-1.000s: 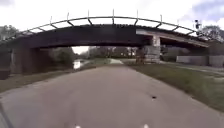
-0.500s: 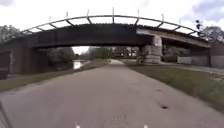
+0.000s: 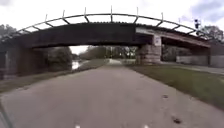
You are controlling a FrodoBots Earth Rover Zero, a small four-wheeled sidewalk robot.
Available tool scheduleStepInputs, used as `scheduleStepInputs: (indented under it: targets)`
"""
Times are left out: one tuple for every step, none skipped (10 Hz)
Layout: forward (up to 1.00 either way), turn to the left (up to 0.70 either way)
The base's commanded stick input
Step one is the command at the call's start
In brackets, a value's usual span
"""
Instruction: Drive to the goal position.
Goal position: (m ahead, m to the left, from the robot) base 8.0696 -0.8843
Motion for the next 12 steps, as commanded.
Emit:
scheduleStepInputs:
  targets:
    - [0.70, 0.00]
    - [0.70, 0.00]
    - [0.70, 0.00]
    - [0.70, 0.00]
    - [0.70, 0.00]
    - [0.70, 0.00]
    - [0.70, 0.00]
    - [0.70, 0.00]
    - [0.70, 0.00]
    - [0.70, 0.00]
    - [0.70, 0.00]
    - [0.70, 0.00]
